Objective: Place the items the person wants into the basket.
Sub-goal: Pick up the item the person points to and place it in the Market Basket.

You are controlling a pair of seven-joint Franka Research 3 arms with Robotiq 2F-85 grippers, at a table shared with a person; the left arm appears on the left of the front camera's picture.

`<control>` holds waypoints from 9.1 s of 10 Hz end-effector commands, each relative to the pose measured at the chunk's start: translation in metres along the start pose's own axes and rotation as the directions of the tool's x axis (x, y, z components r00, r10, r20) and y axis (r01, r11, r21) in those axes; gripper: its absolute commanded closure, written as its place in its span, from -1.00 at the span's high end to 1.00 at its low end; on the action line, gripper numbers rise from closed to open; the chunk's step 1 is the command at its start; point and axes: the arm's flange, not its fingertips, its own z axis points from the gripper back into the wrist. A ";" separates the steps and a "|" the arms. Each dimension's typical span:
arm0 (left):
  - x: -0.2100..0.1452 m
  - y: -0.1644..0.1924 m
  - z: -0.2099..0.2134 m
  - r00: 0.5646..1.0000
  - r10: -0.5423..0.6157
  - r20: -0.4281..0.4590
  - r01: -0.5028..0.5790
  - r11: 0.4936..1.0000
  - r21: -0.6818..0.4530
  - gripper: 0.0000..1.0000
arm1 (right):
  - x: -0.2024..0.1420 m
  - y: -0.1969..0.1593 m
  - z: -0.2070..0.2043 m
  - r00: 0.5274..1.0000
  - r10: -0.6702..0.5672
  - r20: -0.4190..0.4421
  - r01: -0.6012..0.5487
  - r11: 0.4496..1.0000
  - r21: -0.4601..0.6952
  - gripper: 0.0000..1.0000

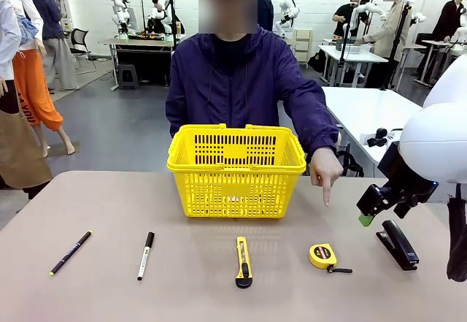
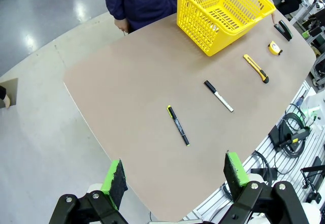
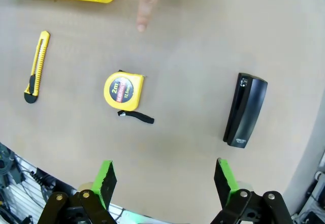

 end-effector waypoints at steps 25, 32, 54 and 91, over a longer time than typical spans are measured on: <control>0.000 0.000 0.001 1.000 -0.007 0.011 0.007 1.000 -0.013 1.00 | 0.035 0.086 -0.168 0.993 -0.101 -0.063 0.095 0.992 -0.083 -0.17; 0.000 0.000 0.001 1.000 -0.007 0.011 0.007 1.000 -0.013 1.00 | 0.047 0.097 -0.117 0.982 -0.176 -0.074 0.169 0.981 -0.092 -0.80; 0.000 0.000 0.001 1.000 -0.007 0.011 0.007 1.000 -0.013 1.00 | 0.247 0.192 0.026 0.986 0.167 0.010 -0.168 0.986 0.016 0.26; 0.000 0.000 0.001 1.000 -0.007 0.011 0.007 1.000 -0.013 1.00 | 0.164 0.148 0.168 0.990 0.125 0.072 -0.115 0.984 -0.134 1.00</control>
